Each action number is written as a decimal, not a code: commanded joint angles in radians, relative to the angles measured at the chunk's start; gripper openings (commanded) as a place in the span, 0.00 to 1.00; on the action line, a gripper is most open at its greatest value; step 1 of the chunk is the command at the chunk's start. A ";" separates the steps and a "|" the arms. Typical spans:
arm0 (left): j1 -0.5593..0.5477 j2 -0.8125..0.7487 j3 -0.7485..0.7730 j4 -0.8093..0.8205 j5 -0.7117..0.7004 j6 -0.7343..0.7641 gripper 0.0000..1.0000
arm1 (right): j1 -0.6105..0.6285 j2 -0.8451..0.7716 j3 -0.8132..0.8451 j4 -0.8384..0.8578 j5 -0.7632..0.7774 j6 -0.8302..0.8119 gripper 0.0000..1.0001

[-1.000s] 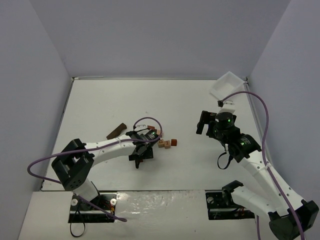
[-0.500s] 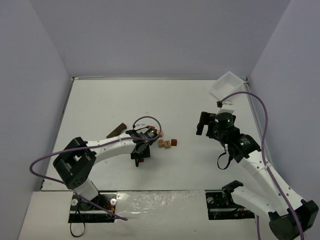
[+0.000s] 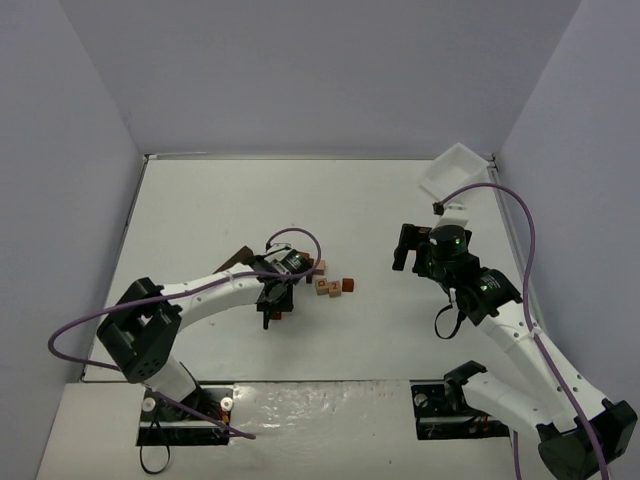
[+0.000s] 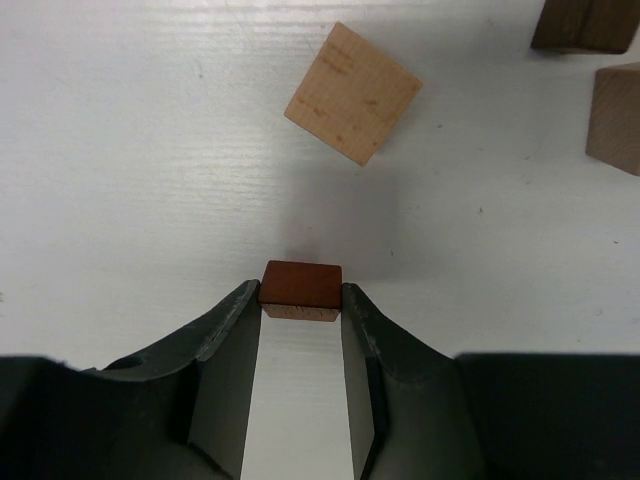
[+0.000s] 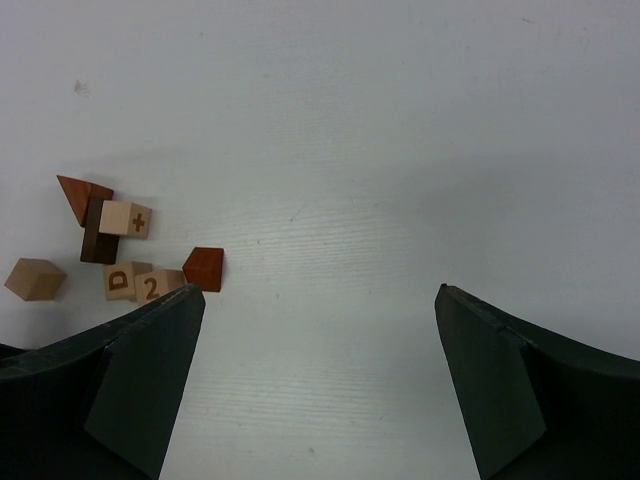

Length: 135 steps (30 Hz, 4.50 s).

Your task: Build the wood block tower

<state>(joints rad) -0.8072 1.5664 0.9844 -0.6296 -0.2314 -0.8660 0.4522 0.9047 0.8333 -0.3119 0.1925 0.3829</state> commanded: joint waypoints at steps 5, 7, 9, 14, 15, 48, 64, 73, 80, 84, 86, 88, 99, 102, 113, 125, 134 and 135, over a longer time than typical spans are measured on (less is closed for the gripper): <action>0.151 -0.232 0.090 -0.052 0.026 0.476 0.00 | -0.004 -0.021 0.030 0.031 -0.090 -0.073 0.98; 0.218 -0.263 0.111 -0.058 0.053 0.558 0.00 | -0.002 -0.023 0.032 0.033 -0.119 -0.083 0.98; 0.283 -0.281 0.119 -0.060 0.063 0.664 0.00 | -0.001 -0.024 0.032 0.033 -0.127 -0.091 0.98; 0.381 -0.274 0.133 -0.054 0.133 0.914 0.00 | -0.001 -0.023 0.037 0.033 -0.154 -0.107 0.98; 0.401 -0.268 0.131 -0.051 0.148 0.950 0.00 | -0.001 -0.021 0.038 0.033 -0.161 -0.109 0.98; 0.644 -0.149 0.037 0.165 0.443 1.229 0.00 | 0.019 -0.026 0.023 0.034 -0.176 -0.148 0.99; 0.658 -0.116 0.032 0.195 0.446 1.248 0.01 | 0.019 -0.014 0.027 0.034 -0.181 -0.151 0.99; 0.666 -0.098 0.031 0.208 0.458 1.249 0.01 | 0.019 -0.009 0.024 0.034 -0.183 -0.150 0.99; 0.668 -0.086 0.024 0.210 0.462 1.248 0.02 | 0.019 -0.005 0.023 0.034 -0.183 -0.151 0.99; 0.668 -0.082 0.025 0.214 0.462 1.248 0.02 | 0.019 -0.006 0.023 0.033 -0.183 -0.151 1.00; 0.669 -0.079 0.023 0.211 0.465 1.252 0.03 | 0.019 -0.006 0.023 0.034 -0.183 -0.151 1.00; 0.674 -0.080 0.022 0.213 0.468 1.251 0.05 | 0.019 -0.006 0.021 0.034 -0.183 -0.151 1.00; 0.681 -0.080 0.016 0.208 0.463 1.246 0.06 | 0.019 -0.009 0.018 0.036 -0.183 -0.150 1.00; 0.681 -0.077 0.016 0.213 0.468 1.242 0.05 | 0.019 -0.009 0.017 0.036 -0.183 -0.148 1.00; 0.681 -0.064 0.038 0.194 0.465 1.237 0.12 | 0.019 -0.009 0.016 0.036 -0.183 -0.147 1.00; 0.681 -0.064 0.040 0.185 0.460 1.225 0.17 | 0.019 -0.010 0.015 0.034 -0.183 -0.148 1.00; 0.689 -0.075 0.042 0.172 0.461 1.223 0.22 | 0.019 -0.011 0.015 0.036 -0.183 -0.148 1.00; 0.689 -0.075 0.042 0.170 0.461 1.224 0.23 | 0.019 -0.012 0.015 0.036 -0.183 -0.148 1.00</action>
<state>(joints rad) -0.1304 1.5150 0.9783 -0.4523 0.2207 0.3625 0.4664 0.8928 0.8337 -0.3119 0.0177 0.2408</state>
